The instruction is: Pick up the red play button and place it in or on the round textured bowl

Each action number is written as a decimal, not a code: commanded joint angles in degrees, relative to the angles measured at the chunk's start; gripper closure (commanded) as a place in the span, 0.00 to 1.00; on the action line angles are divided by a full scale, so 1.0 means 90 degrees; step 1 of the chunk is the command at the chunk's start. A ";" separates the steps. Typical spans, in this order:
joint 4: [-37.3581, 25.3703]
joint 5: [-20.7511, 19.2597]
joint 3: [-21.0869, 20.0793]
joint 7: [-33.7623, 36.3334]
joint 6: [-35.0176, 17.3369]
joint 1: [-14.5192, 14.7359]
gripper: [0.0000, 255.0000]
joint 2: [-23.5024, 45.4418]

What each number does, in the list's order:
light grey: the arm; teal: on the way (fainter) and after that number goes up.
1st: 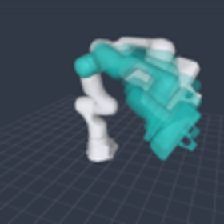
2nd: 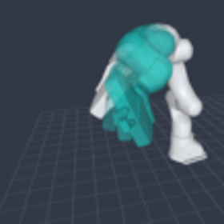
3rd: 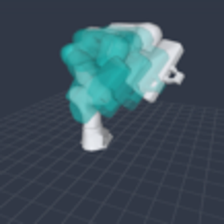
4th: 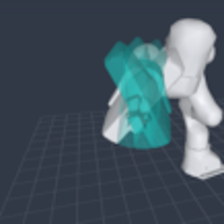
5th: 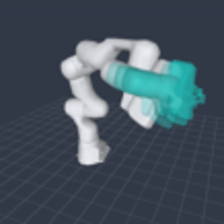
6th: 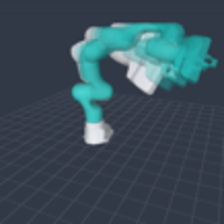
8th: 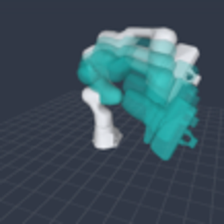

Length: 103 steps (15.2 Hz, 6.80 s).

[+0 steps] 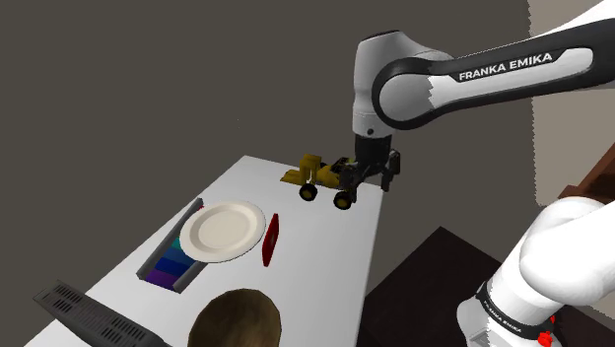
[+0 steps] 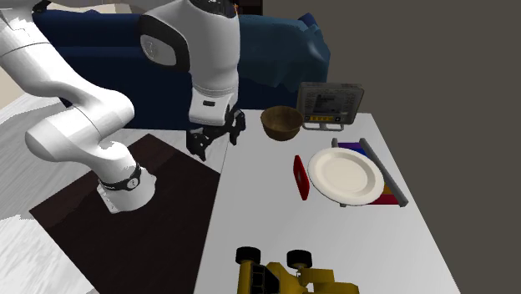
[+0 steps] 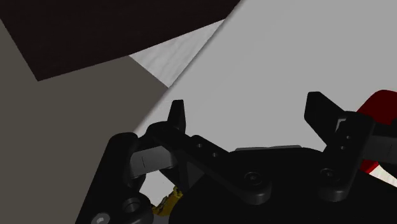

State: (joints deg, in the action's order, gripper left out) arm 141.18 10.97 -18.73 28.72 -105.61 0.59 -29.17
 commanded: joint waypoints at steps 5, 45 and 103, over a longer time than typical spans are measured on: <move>-0.0622 0.0086 -0.0745 0.1622 -0.0911 -0.0155 0.00 0.1271; -0.3216 -0.2034 -0.1106 0.5979 -0.2672 0.0244 1.00 0.5452; -0.4864 -0.1545 -0.2556 0.8609 -0.0053 0.1749 1.00 0.4269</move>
State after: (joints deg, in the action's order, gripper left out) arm 96.80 -2.87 -41.74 106.10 -105.40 16.31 9.17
